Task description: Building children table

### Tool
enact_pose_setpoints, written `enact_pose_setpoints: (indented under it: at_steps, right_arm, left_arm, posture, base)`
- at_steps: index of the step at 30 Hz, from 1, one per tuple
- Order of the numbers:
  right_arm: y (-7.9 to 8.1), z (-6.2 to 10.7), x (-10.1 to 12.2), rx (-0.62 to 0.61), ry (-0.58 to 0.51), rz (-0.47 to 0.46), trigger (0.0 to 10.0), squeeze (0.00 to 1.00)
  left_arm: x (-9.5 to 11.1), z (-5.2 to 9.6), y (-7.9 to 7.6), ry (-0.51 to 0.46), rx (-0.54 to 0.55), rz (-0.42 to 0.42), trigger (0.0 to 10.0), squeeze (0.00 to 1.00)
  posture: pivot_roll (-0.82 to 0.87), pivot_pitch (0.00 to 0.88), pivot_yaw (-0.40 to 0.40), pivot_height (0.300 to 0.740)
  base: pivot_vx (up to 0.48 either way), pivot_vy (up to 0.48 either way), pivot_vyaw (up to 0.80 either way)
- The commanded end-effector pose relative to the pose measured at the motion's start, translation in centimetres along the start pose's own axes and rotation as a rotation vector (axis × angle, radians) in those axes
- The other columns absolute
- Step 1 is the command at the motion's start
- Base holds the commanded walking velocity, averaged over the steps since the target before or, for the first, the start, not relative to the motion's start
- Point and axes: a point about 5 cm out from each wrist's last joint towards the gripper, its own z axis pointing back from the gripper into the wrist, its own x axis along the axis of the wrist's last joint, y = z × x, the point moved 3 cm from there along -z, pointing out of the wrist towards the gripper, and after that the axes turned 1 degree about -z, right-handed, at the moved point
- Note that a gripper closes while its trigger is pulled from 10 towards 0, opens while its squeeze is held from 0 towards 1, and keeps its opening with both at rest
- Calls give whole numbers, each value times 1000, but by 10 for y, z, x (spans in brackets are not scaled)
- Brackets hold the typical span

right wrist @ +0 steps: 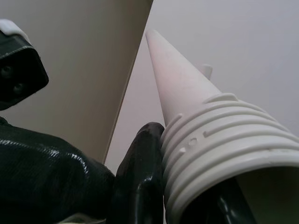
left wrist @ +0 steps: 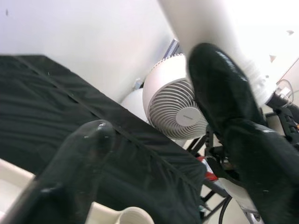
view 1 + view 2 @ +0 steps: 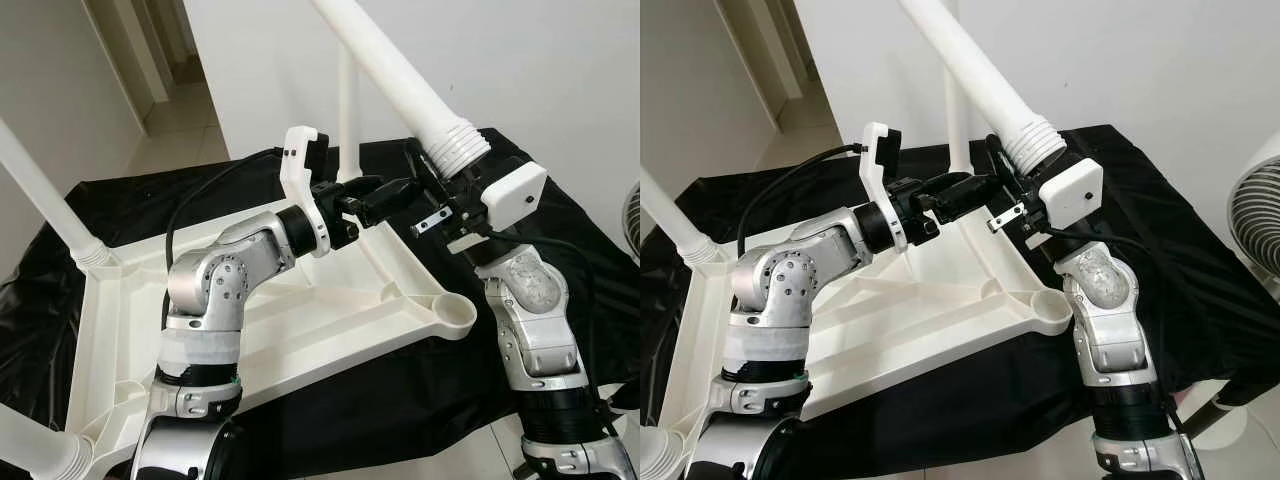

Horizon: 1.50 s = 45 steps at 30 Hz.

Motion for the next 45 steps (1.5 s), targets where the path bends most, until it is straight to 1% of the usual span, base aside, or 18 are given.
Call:
enact_pose_setpoints:
  at_steps: [1,5,8,10,11,12,13,17,20,24,27,30,32,33,34,37,43,45]
  right_arm:
    - [19,0,0,85,5,-9,10000,0]
    - [21,7,-3,102,34,0,10000,0]
    - [21,10,-5,99,49,8,10000,0]
    - [15,16,-10,46,76,-16,10000,0]
    - [11,19,-13,8,88,-20,10000,0]
    - [11,19,-13,8,88,-20,10000,0]
    - [8,23,-16,-26,99,-21,10000,0]
    - [7,27,-19,-56,112,-18,10000,0]
    - [11,32,-25,-67,127,1,10000,0]
    - [12,32,-25,-78,121,10,10000,0]
    - [12,31,-26,-80,119,11,10000,0]
    - [12,27,-24,-77,105,23,10000,0]
    - [13,25,-23,-67,98,34,10000,0]
    - [20,23,-22,-40,88,39,10000,0]
    - [22,23,-22,-32,86,40,10000,0]
    - [26,22,-23,-21,85,37,10000,0]
    - [33,20,-26,9,85,33,10000,0]
    - [38,21,-28,25,88,31,10000,0]
  left_arm:
    - [16,1,0,-51,-8,3,10000,1000]
    - [21,1,2,-74,-16,45,10000,1000]
    - [22,1,3,-77,-17,48,10000,1000]
    - [23,2,4,-80,-19,47,10000,1000]
    - [23,4,3,-80,-26,52,10000,0]
    - [23,4,3,-80,-26,52,10000,0]
    - [23,5,2,-82,-37,64,10000,0]
    - [24,6,1,-87,-53,86,10000,0]
    - [24,6,3,-86,-59,113,10000,0]
    - [22,4,3,-69,-65,135,10000,0]
    - [21,3,4,-62,-61,132,10000,0]
    - [18,1,6,-50,-47,144,10000,0]
    - [14,0,8,-36,-38,143,10000,0]
    - [-1,-1,16,16,19,162,10000,0]
    - [-8,-1,21,36,46,175,10000,0]
    - [-12,-3,26,44,70,189,10000,0]
    - [-7,-10,27,35,79,183,10000,0]
    - [2,-14,28,7,79,183,10000,0]
  posture:
    - [-54,56,158,740]
    - [-67,58,155,740]
    - [-71,53,151,740]
    - [-69,50,148,740]
    - [-69,41,143,740]
    - [-69,41,143,740]
    - [-68,32,140,740]
    - [-65,28,139,740]
    - [-64,34,147,740]
    - [-64,36,152,740]
    - [-65,36,152,740]
    - [-69,38,150,740]
    - [-68,38,147,740]
    - [-68,37,142,740]
    - [-68,37,142,740]
    - [-66,34,136,740]
    - [-61,24,127,740]
    - [-58,16,123,740]
  base:
    - [0,0,0]
    - [0,0,0]
    - [0,0,0]
    - [0,0,0]
    - [0,0,0]
    - [0,0,0]
    - [0,0,0]
    - [0,0,0]
    - [0,0,0]
    - [0,0,0]
    - [0,0,0]
    - [0,0,0]
    - [0,0,0]
    - [0,0,0]
    - [0,0,0]
    - [0,0,0]
    - [0,0,0]
    - [0,0,0]
